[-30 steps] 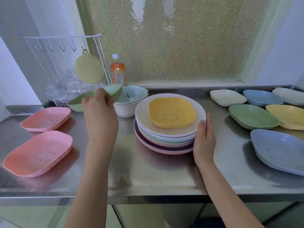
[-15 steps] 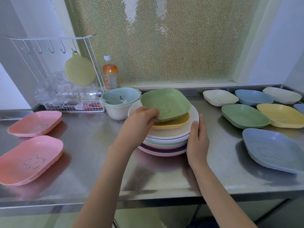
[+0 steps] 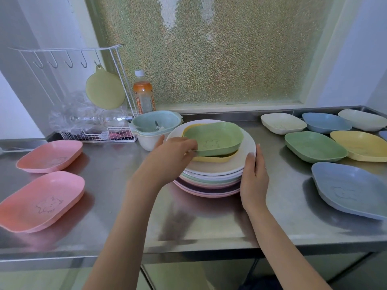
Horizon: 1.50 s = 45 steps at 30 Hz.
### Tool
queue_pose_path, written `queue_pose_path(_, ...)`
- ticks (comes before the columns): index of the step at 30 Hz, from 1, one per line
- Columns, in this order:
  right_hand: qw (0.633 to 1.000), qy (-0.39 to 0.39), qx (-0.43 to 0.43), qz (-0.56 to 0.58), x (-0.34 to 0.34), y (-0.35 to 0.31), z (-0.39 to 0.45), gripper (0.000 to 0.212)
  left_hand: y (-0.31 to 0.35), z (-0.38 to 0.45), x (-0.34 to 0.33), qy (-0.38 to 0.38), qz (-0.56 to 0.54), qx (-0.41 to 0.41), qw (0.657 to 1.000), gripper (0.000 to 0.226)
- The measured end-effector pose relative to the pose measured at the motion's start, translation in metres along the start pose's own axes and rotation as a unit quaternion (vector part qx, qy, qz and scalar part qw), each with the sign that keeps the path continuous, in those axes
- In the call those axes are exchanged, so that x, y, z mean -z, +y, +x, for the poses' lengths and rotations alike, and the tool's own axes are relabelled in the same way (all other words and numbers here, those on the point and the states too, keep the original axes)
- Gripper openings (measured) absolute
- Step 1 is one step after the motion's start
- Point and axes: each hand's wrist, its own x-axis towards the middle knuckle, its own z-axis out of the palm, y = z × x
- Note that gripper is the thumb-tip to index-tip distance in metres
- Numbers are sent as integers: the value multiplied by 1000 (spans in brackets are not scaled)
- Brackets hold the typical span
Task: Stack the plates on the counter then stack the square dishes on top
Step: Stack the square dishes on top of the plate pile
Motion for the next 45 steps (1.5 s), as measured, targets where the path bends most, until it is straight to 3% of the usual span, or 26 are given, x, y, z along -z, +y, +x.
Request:
queue_pose_path(7,1000,0,1,1,1,0,-1,47,39,15,-23,12,-13,-42,999,37)
queue_pose_path(17,1000,-4,1,-3,2,-1,-1,47,21,24,-22,38,70,-47,996,52)
queue_pose_path(20,1000,-7,0,-1,2,0,-1,47,14,21,-23,50,86,-56,993,48)
queue_pose_path(26,1000,1,0,-4,1,2,1,46,15,18,-21,2,14,-48,999,26)
queue_pose_path(33,1000,1,2,-4,1,0,0,47,14,19,-27,-38,16,-45,998,26)
queue_pose_path(36,1000,2,2,-7,1,0,0,47,14,17,-22,-41,-48,-42,997,26)
queue_pose_path(38,1000,0,1,-6,1,0,0,47,9,9,-16,12,-138,-18,990,25)
queue_pose_path(40,1000,1,0,-7,0,0,0,47,-7,-6,-10,104,-151,25,983,23)
queue_pose_path(43,1000,2,4,-17,-1,1,0,46,-46,-43,-6,179,-56,168,968,26)
queue_pose_path(45,1000,3,12,-26,-2,2,0,47,-73,-73,-5,134,51,282,949,36)
